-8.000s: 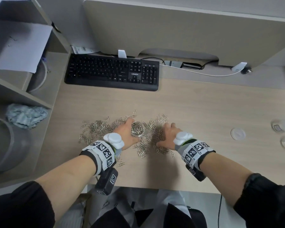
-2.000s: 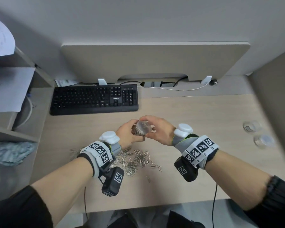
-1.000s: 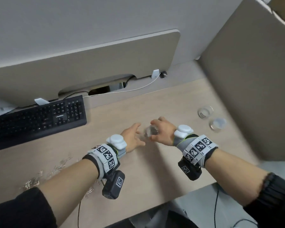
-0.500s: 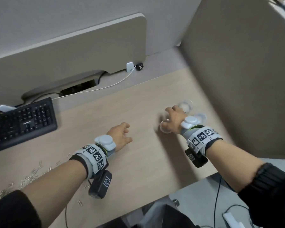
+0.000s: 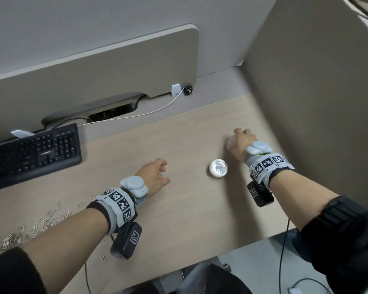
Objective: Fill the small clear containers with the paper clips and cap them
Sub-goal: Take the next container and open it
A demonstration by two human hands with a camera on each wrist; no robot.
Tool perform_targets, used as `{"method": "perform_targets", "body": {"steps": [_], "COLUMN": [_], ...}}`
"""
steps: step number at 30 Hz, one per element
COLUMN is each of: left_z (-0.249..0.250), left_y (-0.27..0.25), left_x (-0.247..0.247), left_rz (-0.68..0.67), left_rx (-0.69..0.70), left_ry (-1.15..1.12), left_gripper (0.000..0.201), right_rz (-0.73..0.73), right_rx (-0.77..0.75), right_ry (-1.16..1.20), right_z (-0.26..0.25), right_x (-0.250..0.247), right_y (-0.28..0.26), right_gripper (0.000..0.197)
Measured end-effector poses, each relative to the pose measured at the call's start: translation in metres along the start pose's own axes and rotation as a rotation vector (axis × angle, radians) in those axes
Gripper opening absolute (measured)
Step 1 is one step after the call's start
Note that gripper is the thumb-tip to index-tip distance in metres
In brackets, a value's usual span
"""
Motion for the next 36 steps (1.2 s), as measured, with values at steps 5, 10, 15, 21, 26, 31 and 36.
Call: {"method": "perform_targets", "body": {"steps": [5,10,15,21,26,31,36], "left_z": [-0.002,0.001,-0.017,-0.073,-0.137,-0.199,-0.265], "left_y": [-0.012,-0.034,-0.070,-0.102,-0.140,-0.169,-0.205], "left_x": [-0.015,-0.036,-0.070,-0.088,-0.100,-0.102,-0.119], "left_rz": [0.064,0.161,0.322,0.275,0.264,0.197,0.290], "left_rx": [0.021,0.108,0.128,0.062,0.041,0.015,-0.043], "left_ry": [-0.041,-0.141,-0.218,-0.154,-0.171,-0.259,-0.275], "left_gripper": [0.061,0.083,0.062,0.056,0.053,0.051,0.055], "right_rz": [0.008,-0.071,-0.140,-0.261,-0.283,-0.258,-0.140], "right_rx": [-0.279,-0.482,-0.586,-0.638,-0.715,-0.889,-0.877], "right_ry": [0.302,0.369,0.396,0.439,0.388,0.270,0.308], "right_z": [-0.081,-0.172,-0.229,-0.277,-0.335,-0.390,-0.412], "right_x": [-0.015,-0.010,0.018,0.060,0.089,0.114,0.119], "right_y": [-0.041,-0.098,-0.133,-0.157,-0.198,-0.247,-0.258], "right_gripper": [0.062,0.049,0.053,0.057,0.047,0.052,0.056]}}
Point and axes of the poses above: each hand's wrist, its own y-axis towards the middle knuckle, its own x-axis out of the palm, z = x × y, the point moved 9 cm from there along y, towards the middle knuckle, and after that the axes turned 7 degrees about -z, right-handed, at the moved point
